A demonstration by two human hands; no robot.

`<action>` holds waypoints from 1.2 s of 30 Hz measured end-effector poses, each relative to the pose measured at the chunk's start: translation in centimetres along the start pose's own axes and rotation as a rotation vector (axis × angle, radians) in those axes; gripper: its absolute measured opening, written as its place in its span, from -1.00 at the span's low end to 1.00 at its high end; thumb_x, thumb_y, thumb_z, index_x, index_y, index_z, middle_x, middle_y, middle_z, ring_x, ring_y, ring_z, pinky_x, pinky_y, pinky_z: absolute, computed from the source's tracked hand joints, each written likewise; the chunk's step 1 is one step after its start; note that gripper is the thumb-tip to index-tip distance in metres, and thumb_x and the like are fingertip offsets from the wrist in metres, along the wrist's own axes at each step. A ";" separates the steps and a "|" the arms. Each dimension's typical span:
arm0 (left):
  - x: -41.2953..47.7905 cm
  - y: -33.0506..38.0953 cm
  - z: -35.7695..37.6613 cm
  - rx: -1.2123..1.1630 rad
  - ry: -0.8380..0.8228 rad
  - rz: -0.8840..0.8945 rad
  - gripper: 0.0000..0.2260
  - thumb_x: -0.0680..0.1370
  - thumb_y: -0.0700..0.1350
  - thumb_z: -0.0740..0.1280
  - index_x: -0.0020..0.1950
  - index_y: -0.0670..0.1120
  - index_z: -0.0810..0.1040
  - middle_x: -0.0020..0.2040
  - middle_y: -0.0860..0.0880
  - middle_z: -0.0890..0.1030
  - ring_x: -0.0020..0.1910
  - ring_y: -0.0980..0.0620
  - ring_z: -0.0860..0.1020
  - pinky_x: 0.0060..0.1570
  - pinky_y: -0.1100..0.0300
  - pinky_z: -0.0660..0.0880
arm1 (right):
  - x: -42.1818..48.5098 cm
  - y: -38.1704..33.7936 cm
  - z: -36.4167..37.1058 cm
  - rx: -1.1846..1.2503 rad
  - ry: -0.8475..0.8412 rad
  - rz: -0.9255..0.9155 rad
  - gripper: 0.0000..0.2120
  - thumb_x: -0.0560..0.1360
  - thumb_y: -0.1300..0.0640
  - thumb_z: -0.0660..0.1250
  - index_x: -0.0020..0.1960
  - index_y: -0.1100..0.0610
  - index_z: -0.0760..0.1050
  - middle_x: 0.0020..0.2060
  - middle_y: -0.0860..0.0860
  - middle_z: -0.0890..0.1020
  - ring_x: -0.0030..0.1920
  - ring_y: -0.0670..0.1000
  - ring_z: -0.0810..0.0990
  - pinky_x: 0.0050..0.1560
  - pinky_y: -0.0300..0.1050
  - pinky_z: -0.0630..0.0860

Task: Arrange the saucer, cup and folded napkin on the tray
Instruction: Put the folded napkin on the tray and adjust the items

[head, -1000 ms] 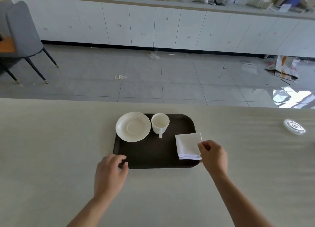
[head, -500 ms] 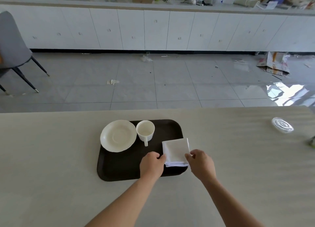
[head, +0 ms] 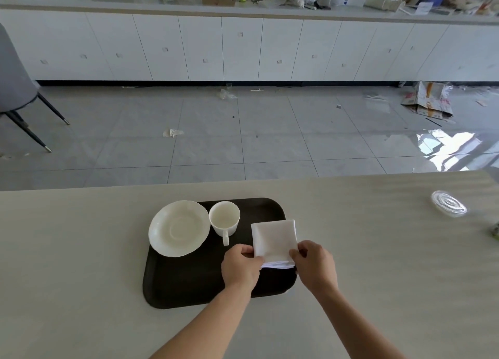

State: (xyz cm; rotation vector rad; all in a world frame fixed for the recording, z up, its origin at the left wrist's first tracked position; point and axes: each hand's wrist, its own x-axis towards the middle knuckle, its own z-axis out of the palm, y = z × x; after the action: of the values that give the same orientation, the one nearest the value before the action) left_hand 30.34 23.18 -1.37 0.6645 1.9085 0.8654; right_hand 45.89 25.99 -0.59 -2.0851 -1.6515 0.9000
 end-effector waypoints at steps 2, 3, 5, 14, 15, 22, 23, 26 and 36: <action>0.3 0.2 0.4 -0.053 0.054 0.045 -0.81 0.38 -0.22 0.47 -0.15 0.02 0.54 -0.19 0.01 0.67 -0.23 0.00 0.67 -0.14 -0.01 0.65 | 0.8 -0.8 0.1 0.020 0.000 0.000 -0.78 0.49 0.19 0.36 -0.32 0.20 0.49 -0.41 0.12 0.63 -0.31 0.19 0.64 -0.30 -0.01 0.55; 0.4 0.3 0.6 -0.057 0.085 0.074 -0.82 0.40 -0.22 0.47 -0.11 0.02 0.54 -0.18 0.02 0.67 -0.21 0.01 0.67 -0.12 0.00 0.65 | 1.3 -1.2 0.1 0.035 -0.004 0.004 -0.79 0.49 0.19 0.35 -0.31 0.18 0.50 -0.40 0.10 0.63 -0.31 0.18 0.66 -0.25 0.02 0.58; 0.4 0.5 1.1 -0.043 0.149 0.147 -0.81 0.45 -0.20 0.45 -0.06 0.03 0.52 -0.17 0.06 0.65 -0.17 0.05 0.65 -0.12 0.11 0.63 | 2.2 -1.9 0.3 0.071 -0.017 0.021 -0.82 0.50 0.19 0.35 -0.27 0.18 0.54 -0.36 0.10 0.66 -0.28 0.18 0.68 -0.20 0.06 0.64; 0.0 -0.5 2.2 0.141 0.232 0.427 -0.69 0.56 -0.26 0.31 0.30 -0.14 0.51 0.14 0.00 0.52 0.10 0.05 0.55 0.08 0.26 0.52 | 4.2 -3.6 2.2 0.100 0.019 0.009 -0.92 0.49 0.18 0.37 -0.17 0.15 0.57 -0.31 0.04 0.67 -0.28 0.15 0.68 -0.14 0.08 0.65; -0.1 -0.8 2.4 0.183 0.202 0.441 -0.64 0.55 -0.28 0.29 0.35 -0.14 0.46 0.22 -0.02 0.49 0.18 0.02 0.52 0.16 0.21 0.50 | 4.3 -3.7 2.4 0.098 0.028 0.002 -0.94 0.49 0.19 0.37 -0.16 0.14 0.56 -0.31 0.04 0.67 -0.28 0.16 0.67 -0.15 0.08 0.65; -0.2 -1.8 2.8 0.360 0.066 0.438 -0.41 0.52 -0.28 0.21 0.54 -0.09 0.18 0.56 -0.09 0.16 0.54 0.01 0.12 0.44 0.23 0.17 | 5.1 -3.5 3.0 0.031 0.081 -0.112 -0.95 0.48 0.23 0.37 -0.10 0.14 0.49 -0.31 0.04 0.65 -0.25 0.15 0.61 -0.22 0.01 0.56; -0.2 -1.8 2.7 0.370 0.057 0.435 -0.41 0.51 -0.28 0.21 0.54 -0.09 0.17 0.56 -0.09 0.15 0.54 0.01 0.12 0.44 0.23 0.16 | 5.2 -3.5 3.1 0.019 0.083 -0.125 -0.95 0.48 0.23 0.37 -0.10 0.14 0.50 -0.31 0.03 0.65 -0.25 0.15 0.60 -0.22 0.00 0.55; 0.0 -1.5 2.7 0.409 0.064 0.430 -0.40 0.50 -0.28 0.20 0.54 -0.12 0.16 0.56 -0.12 0.16 0.52 -0.03 0.15 0.44 0.18 0.19 | 5.6 -3.7 3.0 0.061 0.039 -0.100 -0.96 0.49 0.25 0.36 -0.07 0.15 0.52 -0.29 0.05 0.66 -0.26 0.16 0.65 -0.17 0.08 0.62; -2.0 -2.3 2.8 0.567 0.081 0.579 -0.32 0.42 -0.29 0.19 0.54 -0.08 0.12 0.59 -0.17 -0.10 0.58 -0.10 -0.03 0.50 0.11 0.10 | 6.1 -3.5 2.5 -0.028 -0.026 -0.119 -0.84 0.47 0.22 0.33 0.05 0.14 0.50 -0.22 0.11 0.70 -0.30 0.21 0.65 -0.14 0.05 0.63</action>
State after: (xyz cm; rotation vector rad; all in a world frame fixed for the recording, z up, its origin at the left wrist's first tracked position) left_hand 33.47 21.12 -3.12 1.5994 2.0789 0.6859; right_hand 42.43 32.40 -2.01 -1.9767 -1.7905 0.8744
